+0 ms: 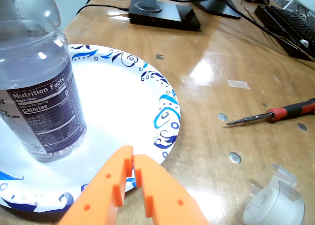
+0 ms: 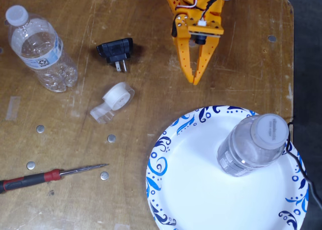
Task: Move the bottles to the plate
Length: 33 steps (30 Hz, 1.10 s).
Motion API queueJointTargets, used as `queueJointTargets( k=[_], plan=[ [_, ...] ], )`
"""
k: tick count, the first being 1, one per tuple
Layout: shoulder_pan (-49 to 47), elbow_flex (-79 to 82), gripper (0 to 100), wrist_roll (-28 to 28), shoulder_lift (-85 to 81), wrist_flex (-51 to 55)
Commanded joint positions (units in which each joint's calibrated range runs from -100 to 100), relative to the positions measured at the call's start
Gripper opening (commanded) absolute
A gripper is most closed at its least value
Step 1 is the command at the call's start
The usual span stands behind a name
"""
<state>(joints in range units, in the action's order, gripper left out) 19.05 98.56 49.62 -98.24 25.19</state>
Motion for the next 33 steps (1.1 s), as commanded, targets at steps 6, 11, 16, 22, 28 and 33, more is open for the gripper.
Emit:
queueJointTargets(
  k=[6,11,16,22,28,33],
  plan=[
    [-3.9,0.4,1,-1.6,-0.6,0.7],
    [-4.2,0.4,1,-1.1,-0.6,-0.2],
    [-3.4,0.4,1,4.1,-0.6,-0.3],
    [-2.6,0.4,1,4.6,-0.7,-13.1],
    [6.8,0.4,1,4.6,-0.6,-25.9],
    [19.6,0.4,1,4.3,-0.6,-31.5]
  ],
)
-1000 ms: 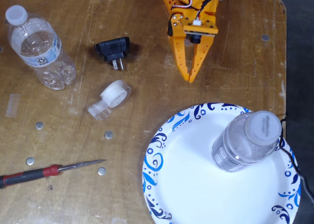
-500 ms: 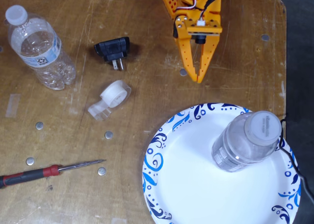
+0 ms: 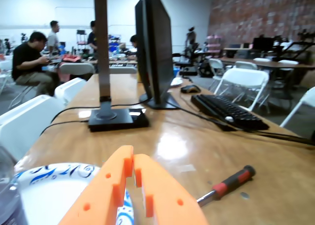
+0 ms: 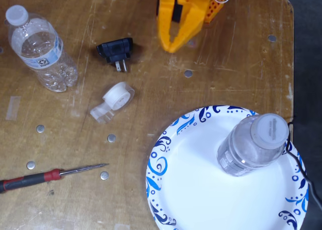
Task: Move the bottles to the plate
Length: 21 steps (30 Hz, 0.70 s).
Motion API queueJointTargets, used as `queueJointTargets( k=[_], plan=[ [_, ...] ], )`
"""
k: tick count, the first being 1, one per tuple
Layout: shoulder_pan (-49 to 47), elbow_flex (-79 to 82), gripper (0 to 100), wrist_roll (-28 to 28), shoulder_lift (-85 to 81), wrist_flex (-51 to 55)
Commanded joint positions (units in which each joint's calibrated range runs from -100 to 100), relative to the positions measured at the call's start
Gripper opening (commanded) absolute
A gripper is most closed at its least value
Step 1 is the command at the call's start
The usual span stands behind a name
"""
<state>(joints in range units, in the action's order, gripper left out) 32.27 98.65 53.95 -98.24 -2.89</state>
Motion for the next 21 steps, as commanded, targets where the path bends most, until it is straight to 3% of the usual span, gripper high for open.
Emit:
queueJointTargets(
  k=[1,5,10,16,21],
  plan=[
    [9.1,0.4,1,0.1,-0.6,-4.9],
    [19.8,0.4,1,-0.1,-0.6,-10.6],
    [33.6,0.4,1,-0.2,-0.5,-9.5],
    [42.3,0.4,1,-0.2,-0.4,-4.1],
    [43.4,0.4,1,-0.2,-0.4,-2.9]
  ],
)
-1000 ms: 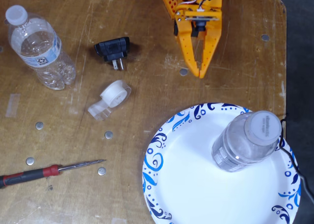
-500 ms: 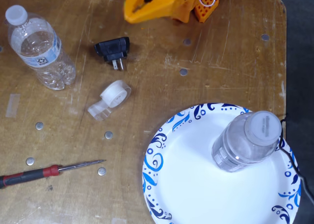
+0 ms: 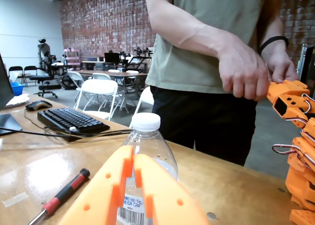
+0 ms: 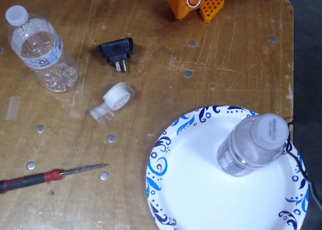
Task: Move the bottles to the plate
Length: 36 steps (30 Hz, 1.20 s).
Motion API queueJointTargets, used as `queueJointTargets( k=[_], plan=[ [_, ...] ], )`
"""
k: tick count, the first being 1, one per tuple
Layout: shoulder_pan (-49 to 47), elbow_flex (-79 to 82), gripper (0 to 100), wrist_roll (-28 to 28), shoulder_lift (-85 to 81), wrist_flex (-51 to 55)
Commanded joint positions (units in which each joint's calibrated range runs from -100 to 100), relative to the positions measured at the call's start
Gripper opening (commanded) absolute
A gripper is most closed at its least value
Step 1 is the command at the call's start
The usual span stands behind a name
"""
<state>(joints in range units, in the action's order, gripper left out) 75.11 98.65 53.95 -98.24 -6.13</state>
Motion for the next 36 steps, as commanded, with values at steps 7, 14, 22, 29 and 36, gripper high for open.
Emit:
queueJointTargets(
  k=[7,14,22,29,36],
  plan=[
    [1.2,0.4,1,-0.2,-0.3,0.4],
    [0.1,0.4,1,-0.2,-0.3,1.2],
    [-7.1,-3.9,23,-0.1,2.5,4.0],
    [-7.5,-23.0,24,-0.2,24.3,11.3],
    [-7.6,-37.1,24,0.2,44.6,7.2]
  ],
)
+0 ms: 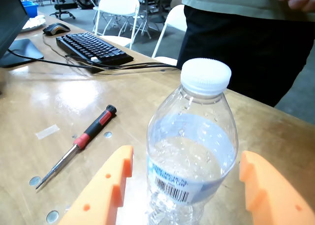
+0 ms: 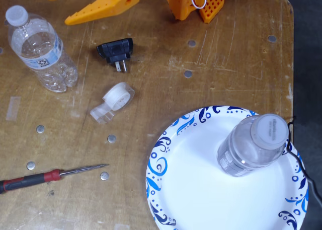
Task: Move the bottles to the plate
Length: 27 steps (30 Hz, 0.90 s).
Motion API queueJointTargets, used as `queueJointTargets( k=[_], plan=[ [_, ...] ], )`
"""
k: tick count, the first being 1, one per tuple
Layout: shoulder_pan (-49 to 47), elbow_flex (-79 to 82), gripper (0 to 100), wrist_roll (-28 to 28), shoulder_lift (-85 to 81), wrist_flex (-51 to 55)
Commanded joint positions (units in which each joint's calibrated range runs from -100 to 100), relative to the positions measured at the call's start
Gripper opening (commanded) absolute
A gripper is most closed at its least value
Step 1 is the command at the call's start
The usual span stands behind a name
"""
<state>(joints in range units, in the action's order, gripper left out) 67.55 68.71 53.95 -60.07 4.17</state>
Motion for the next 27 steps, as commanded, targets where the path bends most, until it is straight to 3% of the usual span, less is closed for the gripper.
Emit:
queueJointTargets(
  k=[1,12,27],
  plan=[
    [-0.2,-8.7,24,0.2,8.7,-4.9],
    [0.4,-14.1,32,-0.1,24.2,-20.6],
    [2.5,-19.5,32,0.0,32.6,-24.9]
  ],
)
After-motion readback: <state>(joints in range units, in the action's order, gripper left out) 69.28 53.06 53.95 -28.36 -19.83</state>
